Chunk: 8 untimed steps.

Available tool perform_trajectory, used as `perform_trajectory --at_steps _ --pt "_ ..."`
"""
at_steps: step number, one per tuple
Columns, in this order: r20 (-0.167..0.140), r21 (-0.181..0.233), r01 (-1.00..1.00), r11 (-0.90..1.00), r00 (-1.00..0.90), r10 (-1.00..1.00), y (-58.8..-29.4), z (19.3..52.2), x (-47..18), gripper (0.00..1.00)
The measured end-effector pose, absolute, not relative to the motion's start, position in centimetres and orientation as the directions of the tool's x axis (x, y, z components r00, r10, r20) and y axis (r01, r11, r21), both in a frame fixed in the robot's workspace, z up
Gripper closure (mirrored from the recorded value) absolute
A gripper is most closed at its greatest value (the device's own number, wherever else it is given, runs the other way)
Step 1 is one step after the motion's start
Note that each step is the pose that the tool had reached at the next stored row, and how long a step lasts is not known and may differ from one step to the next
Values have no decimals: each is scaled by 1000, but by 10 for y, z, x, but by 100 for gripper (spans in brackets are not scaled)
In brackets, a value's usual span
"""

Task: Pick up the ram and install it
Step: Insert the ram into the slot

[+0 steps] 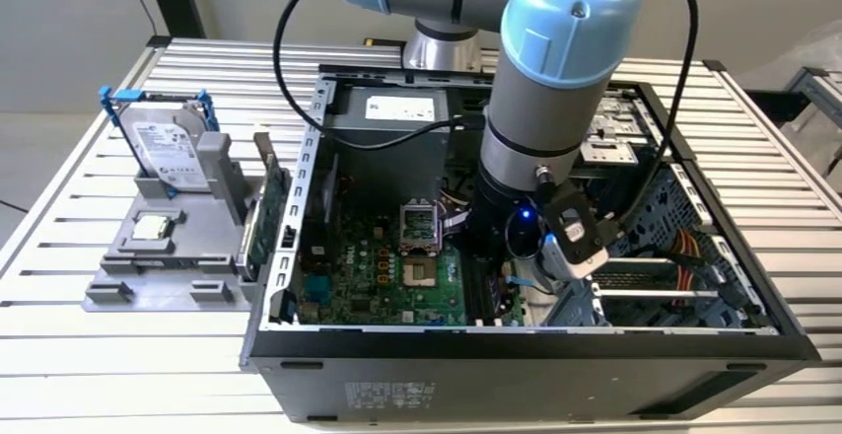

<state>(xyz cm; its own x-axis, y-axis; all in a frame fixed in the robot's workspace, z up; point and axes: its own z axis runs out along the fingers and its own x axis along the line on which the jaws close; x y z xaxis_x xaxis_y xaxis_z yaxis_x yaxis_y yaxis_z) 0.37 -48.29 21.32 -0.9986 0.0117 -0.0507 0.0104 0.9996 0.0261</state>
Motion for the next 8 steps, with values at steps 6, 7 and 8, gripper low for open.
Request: perform_trajectory --at_steps 6,7,8 --pt "-50 26 10 1000 -999 12 -483 213 4 100" --pt "-50 26 10 1000 -999 12 -483 213 4 100" --pt "-50 26 11 1000 -999 12 -483 213 4 100"
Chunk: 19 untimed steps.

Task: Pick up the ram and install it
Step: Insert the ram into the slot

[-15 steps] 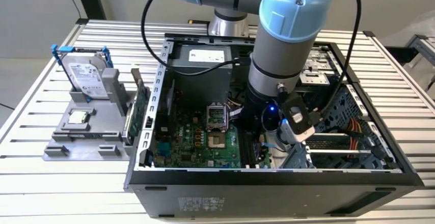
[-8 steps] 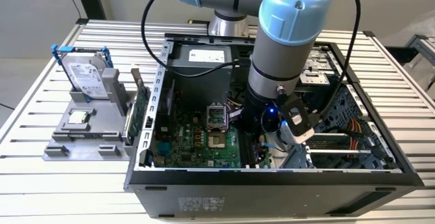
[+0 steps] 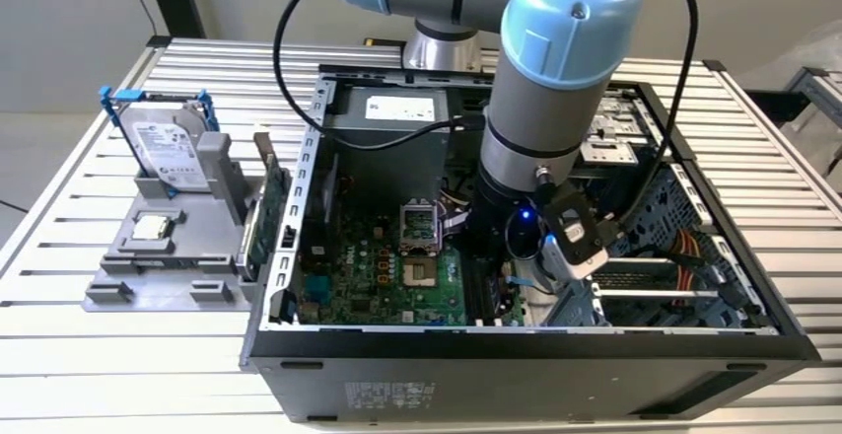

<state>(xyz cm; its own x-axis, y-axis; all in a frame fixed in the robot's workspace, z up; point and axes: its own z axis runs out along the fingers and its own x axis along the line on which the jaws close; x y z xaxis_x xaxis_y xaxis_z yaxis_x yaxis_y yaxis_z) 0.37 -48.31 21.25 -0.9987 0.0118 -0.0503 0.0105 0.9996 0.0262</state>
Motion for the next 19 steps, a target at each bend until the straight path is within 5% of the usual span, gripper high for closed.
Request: perform_trajectory --at_steps 4,5,19 --pt "-50 27 10 1000 -999 12 -483 212 4 100" --pt "-50 27 10 1000 -999 12 -483 212 4 0" --pt "-50 26 10 1000 -999 12 -483 237 4 0"
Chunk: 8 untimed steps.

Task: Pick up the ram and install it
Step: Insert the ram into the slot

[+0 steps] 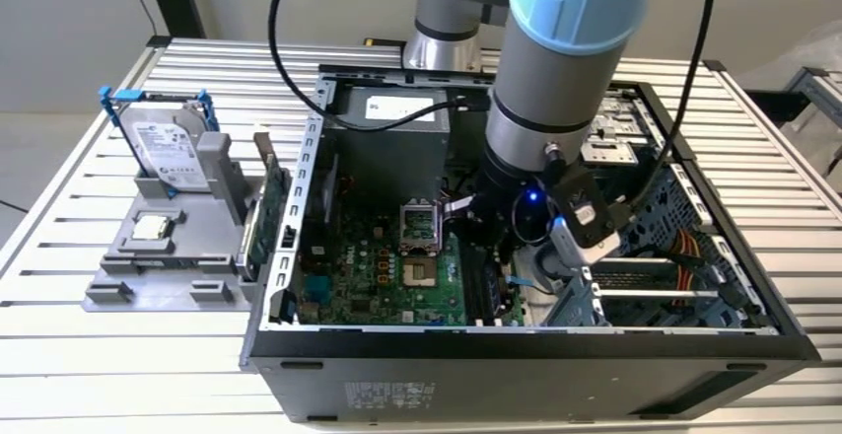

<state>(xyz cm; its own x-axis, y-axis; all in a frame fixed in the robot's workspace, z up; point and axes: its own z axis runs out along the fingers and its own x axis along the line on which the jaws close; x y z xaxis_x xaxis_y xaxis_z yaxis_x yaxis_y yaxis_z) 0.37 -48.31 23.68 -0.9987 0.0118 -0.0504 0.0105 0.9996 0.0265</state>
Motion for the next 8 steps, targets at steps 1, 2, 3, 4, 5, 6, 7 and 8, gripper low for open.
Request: perform_trajectory --at_steps 1,2,3,4,5,6,7,8 --pt "-50 27 10 1000 -999 12 -483 238 4 0" --pt "-50 30 10 999 -999 12 -483 238 4 0" --pt "-50 30 10 1000 -999 12 -483 238 4 0" --pt "-50 30 10 999 -999 12 -483 238 4 0" --pt "-50 30 10 999 -999 12 -483 238 4 100" --pt "-50 30 10 999 -999 12 -483 238 4 100" --pt "-50 30 10 999 -999 12 -483 238 4 100" --pt "-50 30 10 999 -999 12 -483 238 4 100"
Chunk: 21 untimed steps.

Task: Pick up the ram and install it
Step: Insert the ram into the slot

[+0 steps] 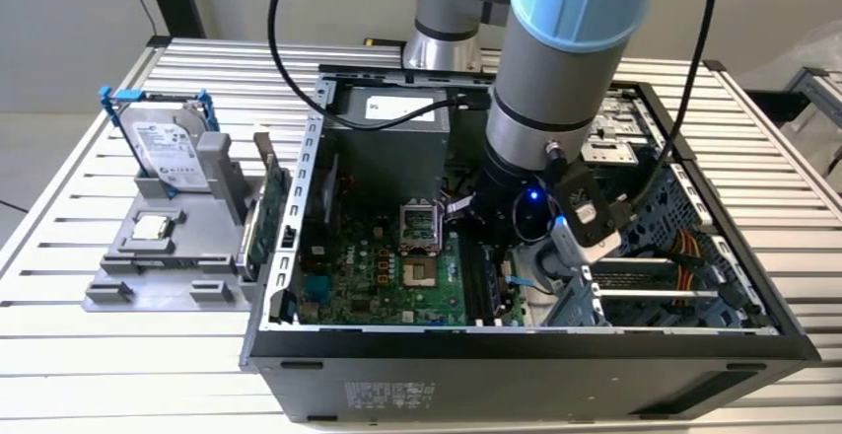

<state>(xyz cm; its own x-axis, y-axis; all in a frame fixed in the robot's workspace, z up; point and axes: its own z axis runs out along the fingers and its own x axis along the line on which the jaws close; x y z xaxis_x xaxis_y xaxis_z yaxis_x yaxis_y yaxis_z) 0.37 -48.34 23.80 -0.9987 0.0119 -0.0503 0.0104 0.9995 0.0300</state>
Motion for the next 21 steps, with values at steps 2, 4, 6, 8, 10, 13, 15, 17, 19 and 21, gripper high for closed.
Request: perform_trajectory --at_steps 2,4,6,8,10,13,15,17,19,21 --pt "-50 30 10 999 -999 12 -483 238 4 100" --pt "-50 30 10 999 -999 12 -483 238 4 100" --pt "-50 30 10 999 -999 12 -483 238 4 100" --pt "-50 30 10 999 -999 12 -483 238 4 100" --pt "-50 31 10 999 -999 12 -484 238 4 100" --pt "-50 31 10 999 -999 12 -484 238 4 100" --pt "-50 31 10 999 -999 12 -484 238 4 100" --pt "-50 31 10 999 -999 12 -484 239 4 100" --pt "-50 31 10 999 -999 12 -484 239 4 100" --pt "-50 31 9 999 -999 10 -484 239 4 100"
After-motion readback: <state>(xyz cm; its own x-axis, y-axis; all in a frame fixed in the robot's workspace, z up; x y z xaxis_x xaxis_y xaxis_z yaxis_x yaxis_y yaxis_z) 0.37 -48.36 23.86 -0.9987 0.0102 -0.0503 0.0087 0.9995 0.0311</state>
